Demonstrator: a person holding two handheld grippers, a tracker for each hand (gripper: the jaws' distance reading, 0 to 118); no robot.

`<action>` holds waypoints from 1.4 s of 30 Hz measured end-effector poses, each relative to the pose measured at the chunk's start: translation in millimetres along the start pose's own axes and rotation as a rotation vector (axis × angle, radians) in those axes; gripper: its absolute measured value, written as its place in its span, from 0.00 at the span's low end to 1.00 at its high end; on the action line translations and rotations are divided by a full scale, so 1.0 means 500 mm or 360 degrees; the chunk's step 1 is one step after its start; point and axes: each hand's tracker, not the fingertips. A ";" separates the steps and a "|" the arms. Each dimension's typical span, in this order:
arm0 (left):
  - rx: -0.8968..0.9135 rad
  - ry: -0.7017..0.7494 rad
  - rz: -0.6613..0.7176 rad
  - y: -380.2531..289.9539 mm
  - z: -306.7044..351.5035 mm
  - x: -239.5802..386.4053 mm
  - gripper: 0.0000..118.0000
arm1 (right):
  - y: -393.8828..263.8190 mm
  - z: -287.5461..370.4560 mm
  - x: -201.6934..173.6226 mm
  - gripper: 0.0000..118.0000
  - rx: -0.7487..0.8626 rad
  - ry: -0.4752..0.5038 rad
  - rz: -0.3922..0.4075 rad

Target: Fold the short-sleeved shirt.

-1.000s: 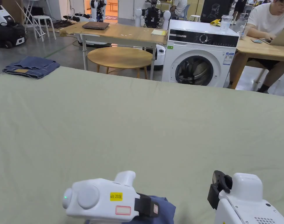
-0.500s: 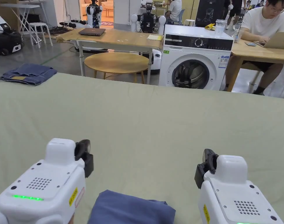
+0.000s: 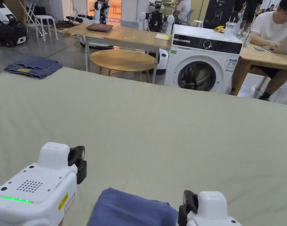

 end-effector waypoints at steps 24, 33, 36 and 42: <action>-0.1052 -0.1055 0.1101 -0.124 -0.103 -0.234 0.74 | -0.119 -0.095 -0.044 0.00 -0.0338 0.0014 0.0198; -0.1408 -0.1180 0.1001 -0.184 -0.208 -0.172 0.74 | -0.118 -0.097 -0.041 0.00 -0.0345 0.0024 0.0181; -0.1407 -0.1341 0.1097 -0.194 -0.236 -0.154 0.74 | -0.119 -0.098 -0.041 0.00 -0.0343 0.0024 0.0175; -0.1434 -0.1389 0.1156 -0.210 -0.273 -0.116 0.35 | -0.121 -0.098 -0.041 0.00 -0.0336 0.0021 0.0165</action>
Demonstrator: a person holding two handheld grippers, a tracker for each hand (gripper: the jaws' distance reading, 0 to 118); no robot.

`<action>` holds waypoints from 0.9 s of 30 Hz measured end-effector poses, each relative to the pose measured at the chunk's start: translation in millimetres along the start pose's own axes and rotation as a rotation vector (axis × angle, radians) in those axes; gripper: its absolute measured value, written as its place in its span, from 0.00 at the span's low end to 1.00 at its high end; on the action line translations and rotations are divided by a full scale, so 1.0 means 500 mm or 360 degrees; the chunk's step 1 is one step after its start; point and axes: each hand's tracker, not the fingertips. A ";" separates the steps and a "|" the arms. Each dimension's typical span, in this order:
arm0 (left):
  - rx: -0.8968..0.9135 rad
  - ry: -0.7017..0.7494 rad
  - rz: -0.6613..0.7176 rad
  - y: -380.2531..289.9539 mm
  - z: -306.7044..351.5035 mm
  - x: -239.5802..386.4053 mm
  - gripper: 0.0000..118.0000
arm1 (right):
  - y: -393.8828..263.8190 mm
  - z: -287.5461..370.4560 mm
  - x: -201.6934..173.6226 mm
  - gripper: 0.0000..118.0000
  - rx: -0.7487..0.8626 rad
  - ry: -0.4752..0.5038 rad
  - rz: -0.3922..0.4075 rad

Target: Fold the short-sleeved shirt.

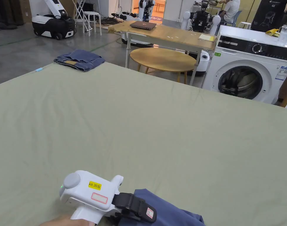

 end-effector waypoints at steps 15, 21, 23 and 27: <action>0.0135 0.0200 -0.0052 -0.032 0.078 0.074 0.18 | 0.077 0.041 -0.009 0.00 0.0246 0.0031 0.0068; 0.0258 0.0445 -0.0121 -0.026 0.268 0.110 0.18 | 0.166 0.019 -0.012 0.00 0.0310 0.0067 0.0083; 0.0292 0.0557 -0.0104 -0.018 0.354 0.114 0.18 | 0.184 0.013 -0.017 0.00 0.0330 0.0076 0.0097; 0.0380 0.0782 -0.0071 -0.003 0.539 0.129 0.18 | 0.202 0.009 -0.023 0.00 0.0352 0.0090 0.0111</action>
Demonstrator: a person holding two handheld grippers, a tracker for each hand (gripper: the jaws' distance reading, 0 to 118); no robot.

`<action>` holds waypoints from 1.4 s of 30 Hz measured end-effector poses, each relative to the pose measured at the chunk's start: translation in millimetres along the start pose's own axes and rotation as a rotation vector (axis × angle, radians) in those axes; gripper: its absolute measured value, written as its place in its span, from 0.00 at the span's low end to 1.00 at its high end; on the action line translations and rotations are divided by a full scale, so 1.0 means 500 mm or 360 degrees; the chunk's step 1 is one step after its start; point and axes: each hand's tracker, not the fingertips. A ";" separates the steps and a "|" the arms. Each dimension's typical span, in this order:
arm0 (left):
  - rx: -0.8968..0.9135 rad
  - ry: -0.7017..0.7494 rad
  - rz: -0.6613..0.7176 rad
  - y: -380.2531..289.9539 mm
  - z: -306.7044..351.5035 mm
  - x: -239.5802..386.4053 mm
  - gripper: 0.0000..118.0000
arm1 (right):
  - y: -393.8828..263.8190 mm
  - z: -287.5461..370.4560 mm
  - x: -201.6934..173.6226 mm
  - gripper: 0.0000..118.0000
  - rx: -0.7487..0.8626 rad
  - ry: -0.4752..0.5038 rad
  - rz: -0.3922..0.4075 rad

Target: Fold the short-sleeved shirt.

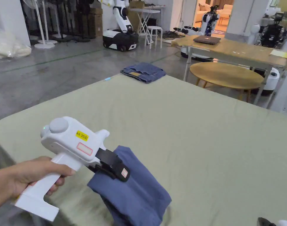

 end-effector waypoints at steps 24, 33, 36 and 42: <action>-0.0080 0.1003 0.0243 0.151 0.223 -0.283 0.41 | -0.034 -0.023 -0.008 0.00 -0.0143 -0.0027 0.0015; 0.0214 0.1087 0.0132 0.146 0.289 -0.191 0.47 | -0.033 -0.022 0.006 0.00 -0.0135 -0.0040 -0.0012; 0.0184 0.0911 0.0095 0.123 0.221 -0.164 0.47 | -0.036 -0.020 0.011 0.00 -0.0125 -0.0041 -0.0029; 0.0279 0.0666 -0.0171 0.041 0.020 -0.047 0.47 | -0.027 -0.007 0.032 0.00 -0.0075 -0.0069 -0.0075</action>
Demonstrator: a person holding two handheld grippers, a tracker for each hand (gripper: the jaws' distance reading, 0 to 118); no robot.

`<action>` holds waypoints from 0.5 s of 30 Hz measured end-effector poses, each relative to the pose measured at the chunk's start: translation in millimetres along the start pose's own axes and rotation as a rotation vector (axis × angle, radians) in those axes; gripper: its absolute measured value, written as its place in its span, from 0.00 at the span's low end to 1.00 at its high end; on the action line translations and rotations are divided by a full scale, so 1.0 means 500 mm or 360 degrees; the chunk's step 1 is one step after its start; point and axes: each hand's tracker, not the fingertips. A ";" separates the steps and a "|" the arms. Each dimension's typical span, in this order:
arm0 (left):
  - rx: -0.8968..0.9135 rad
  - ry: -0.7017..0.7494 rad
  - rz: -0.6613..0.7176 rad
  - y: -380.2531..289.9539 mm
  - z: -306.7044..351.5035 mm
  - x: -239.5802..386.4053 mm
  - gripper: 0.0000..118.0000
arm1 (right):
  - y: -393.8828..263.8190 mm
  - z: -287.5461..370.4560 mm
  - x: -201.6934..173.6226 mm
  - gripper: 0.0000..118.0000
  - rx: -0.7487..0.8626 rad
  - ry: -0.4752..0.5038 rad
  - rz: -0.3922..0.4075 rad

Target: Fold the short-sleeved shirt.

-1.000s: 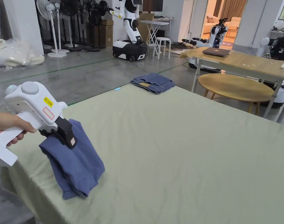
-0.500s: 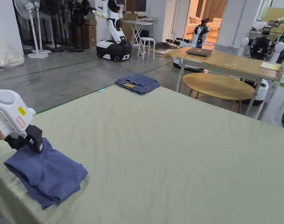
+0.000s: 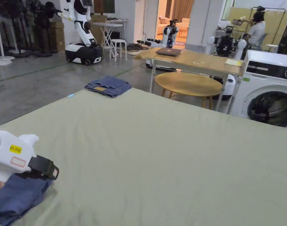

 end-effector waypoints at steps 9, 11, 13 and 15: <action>0.0671 -0.0115 -0.0265 -0.133 -0.083 0.371 0.47 | 0.025 0.022 0.058 0.00 0.0125 -0.0120 -0.0103; 0.0857 -0.0072 -0.0284 -0.152 -0.091 0.436 0.47 | 0.033 0.026 0.072 0.00 0.0154 -0.0155 -0.0127; 0.0988 -0.0027 -0.0346 -0.165 -0.091 0.496 0.44 | 0.038 0.029 0.087 0.00 0.0197 -0.0188 -0.0153; 0.1058 0.0000 -0.0434 -0.176 -0.095 0.550 0.31 | 0.047 0.033 0.102 0.00 0.0237 -0.0225 -0.0170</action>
